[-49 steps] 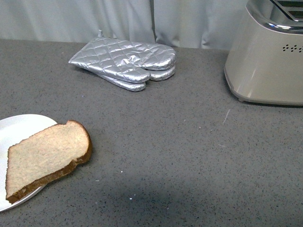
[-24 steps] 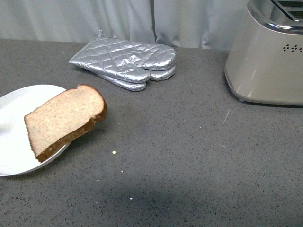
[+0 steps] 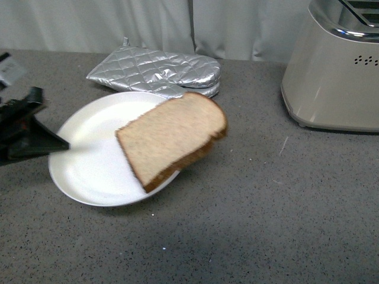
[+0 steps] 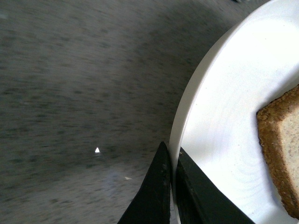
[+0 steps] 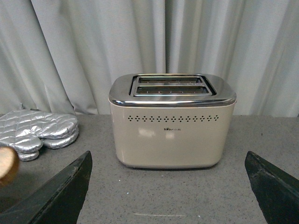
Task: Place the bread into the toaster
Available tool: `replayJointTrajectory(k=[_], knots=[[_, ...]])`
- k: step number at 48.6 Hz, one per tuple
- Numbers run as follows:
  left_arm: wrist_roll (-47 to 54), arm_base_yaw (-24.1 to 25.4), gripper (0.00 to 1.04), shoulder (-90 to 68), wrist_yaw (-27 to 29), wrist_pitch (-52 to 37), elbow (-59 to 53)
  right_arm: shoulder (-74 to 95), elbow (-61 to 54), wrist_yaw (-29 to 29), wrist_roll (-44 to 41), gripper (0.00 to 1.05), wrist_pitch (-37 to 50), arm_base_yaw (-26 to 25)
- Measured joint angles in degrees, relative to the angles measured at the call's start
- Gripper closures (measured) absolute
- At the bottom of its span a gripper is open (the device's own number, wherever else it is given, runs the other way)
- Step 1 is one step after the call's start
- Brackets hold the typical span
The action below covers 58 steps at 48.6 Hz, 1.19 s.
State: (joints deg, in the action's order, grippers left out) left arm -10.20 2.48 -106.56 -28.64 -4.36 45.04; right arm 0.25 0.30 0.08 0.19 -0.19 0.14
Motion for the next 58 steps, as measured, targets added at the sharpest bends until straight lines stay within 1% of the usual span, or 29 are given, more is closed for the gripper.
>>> replayJointTrajectory(k=[11, 17, 27, 40, 41, 45, 48, 49, 51, 53, 57, 58], knots=[[-7.6, -11.7, 1.01, -3.3, 1.9, -5.3, 0.7, 0.0, 0.0, 0.0, 0.0, 0.09, 0.0, 0.0], [-11.8, -18.3, 1.01, -8.1, 4.2, -7.7, 3.7, 0.0, 0.0, 0.0, 0.0, 0.09, 0.0, 0.0], [-16.2, -23.4, 1.01, -14.0, 7.6, -9.7, 8.5, 0.0, 0.0, 0.0, 0.0, 0.09, 0.0, 0.0], [-22.6, -27.5, 1.01, -18.2, 9.6, -11.1, 13.7, 0.0, 0.0, 0.0, 0.0, 0.09, 0.0, 0.0], [-23.0, -27.7, 1.00, -18.2, 9.6, -11.3, 13.7, 0.0, 0.0, 0.0, 0.0, 0.09, 0.0, 0.0], [-23.6, -27.8, 0.82, -17.8, 11.3, -12.2, 13.2, 0.0, 0.0, 0.0, 0.0, 0.09, 0.0, 0.0], [-23.7, -27.4, 0.71, -16.6, 12.5, -12.6, 11.9, 0.0, 0.0, 0.0, 0.0, 0.09, 0.0, 0.0], [-23.9, -26.8, 0.66, -15.7, 12.4, -12.8, 10.9, 0.0, 0.0, 0.0, 0.0, 0.09, 0.0, 0.0], [-24.3, -25.7, 0.59, -14.2, 12.0, -13.4, 9.0, 0.0, 0.0, 0.0, 0.0, 0.09, 0.0, 0.0], [-24.6, -23.6, 0.50, -11.6, 11.1, -14.7, 6.3, 0.0, 0.0, 0.0, 0.0, 0.09, 0.0, 0.0], [-24.5, -19.5, 0.37, -6.8, 9.6, -16.0, 1.9, 0.0, 0.0, 0.0, 0.0, 0.09, 0.0, 0.0], [-24.4, -18.8, 0.35, -5.9, 9.4, -16.1, 1.2, 0.0, 0.0, 0.0, 0.0, 0.09, 0.0, 0.0]])
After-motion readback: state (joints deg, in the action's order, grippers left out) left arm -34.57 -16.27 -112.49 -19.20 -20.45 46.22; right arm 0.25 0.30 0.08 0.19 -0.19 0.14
